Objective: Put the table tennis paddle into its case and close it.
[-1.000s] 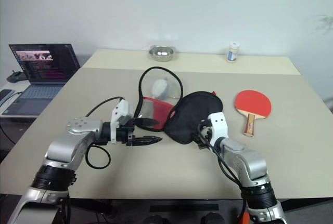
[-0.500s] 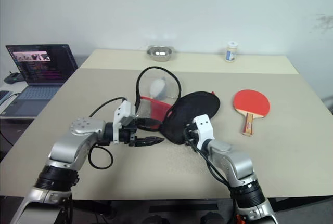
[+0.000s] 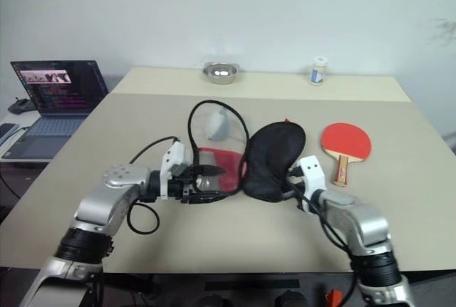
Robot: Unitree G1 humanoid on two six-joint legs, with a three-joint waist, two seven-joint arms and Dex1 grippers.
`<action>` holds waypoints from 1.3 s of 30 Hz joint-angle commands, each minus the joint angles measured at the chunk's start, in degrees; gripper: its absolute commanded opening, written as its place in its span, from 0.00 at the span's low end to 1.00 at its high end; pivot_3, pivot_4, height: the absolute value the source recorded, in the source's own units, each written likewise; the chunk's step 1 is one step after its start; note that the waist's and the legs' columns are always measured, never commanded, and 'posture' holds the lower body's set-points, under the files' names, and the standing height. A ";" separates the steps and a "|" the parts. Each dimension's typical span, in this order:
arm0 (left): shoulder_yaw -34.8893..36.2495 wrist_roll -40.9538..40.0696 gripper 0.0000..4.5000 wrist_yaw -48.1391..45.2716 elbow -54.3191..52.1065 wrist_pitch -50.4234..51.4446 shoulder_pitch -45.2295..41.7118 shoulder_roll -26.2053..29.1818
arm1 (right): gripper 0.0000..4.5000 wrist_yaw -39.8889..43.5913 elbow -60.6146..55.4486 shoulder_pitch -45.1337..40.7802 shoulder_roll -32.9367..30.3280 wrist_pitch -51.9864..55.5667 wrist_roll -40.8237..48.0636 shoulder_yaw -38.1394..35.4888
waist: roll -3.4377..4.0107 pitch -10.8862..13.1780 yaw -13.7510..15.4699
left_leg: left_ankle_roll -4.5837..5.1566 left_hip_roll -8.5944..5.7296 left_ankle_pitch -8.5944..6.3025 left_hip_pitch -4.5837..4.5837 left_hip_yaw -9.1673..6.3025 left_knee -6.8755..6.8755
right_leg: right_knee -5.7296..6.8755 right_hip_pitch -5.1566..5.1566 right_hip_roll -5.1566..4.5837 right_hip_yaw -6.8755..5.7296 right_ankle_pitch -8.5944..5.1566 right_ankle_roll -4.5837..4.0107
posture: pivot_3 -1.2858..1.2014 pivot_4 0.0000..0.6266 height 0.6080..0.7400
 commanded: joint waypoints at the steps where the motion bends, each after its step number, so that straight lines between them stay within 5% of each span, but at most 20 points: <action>1: -0.33 -0.08 0.80 -0.06 -0.87 -0.69 -0.67 -0.63 | 0.00 2.95 -0.99 -1.47 -3.41 0.24 0.97 -1.83 | 0.00 0.00 0.00 | 0.00 0.00 0.00 0.00 0.00 0.00 | 0.00 0.00 0.01 0.01 -0.01 0.01 | 0.52 0.24 1.00; 13: -0.66 0.34 0.80 -0.89 1.24 -3.07 -0.22 -1.04 | 0.00 6.52 5.19 -5.32 -6.83 -2.04 -0.03 -1.31 | -0.01 0.01 -0.01 | 0.00 0.02 0.00 -0.02 0.02 -0.01 | -0.01 -0.02 0.28 0.05 -0.01 0.02 | 0.52 0.24 1.00; 16: -0.62 0.26 0.80 -1.03 1.11 -3.28 0.14 -1.07 | 0.14 6.28 5.63 -5.79 -6.83 -2.70 -0.18 -2.13 | -0.01 0.00 -0.01 | 0.00 0.03 0.00 -0.02 0.02 -0.01 | -0.01 -0.03 0.28 0.04 -0.01 0.01 | 0.52 0.24 1.00; 27: 0.88 -2.65 0.80 1.01 -4.09 0.19 -0.72 -2.33 | 1.00 0.30 -6.01 -7.52 -8.27 -0.91 0.78 -12.63 | -0.01 0.01 0.05 | 0.00 0.08 0.00 -0.07 0.01 -0.01 | 0.00 -0.10 0.25 0.05 -0.01 0.03 | 0.52 0.24 1.00; 39: 0.49 -3.44 0.80 3.22 -4.40 2.10 -7.06 -4.19 | 1.00 -17.28 15.53 -11.54 0.89 -7.85 -9.24 -16.53 | 0.02 0.02 0.13 | 0.00 0.03 0.01 -0.08 0.29 0.01 | 0.32 -0.34 0.32 0.33 0.00 0.00 | 0.52 0.24 1.00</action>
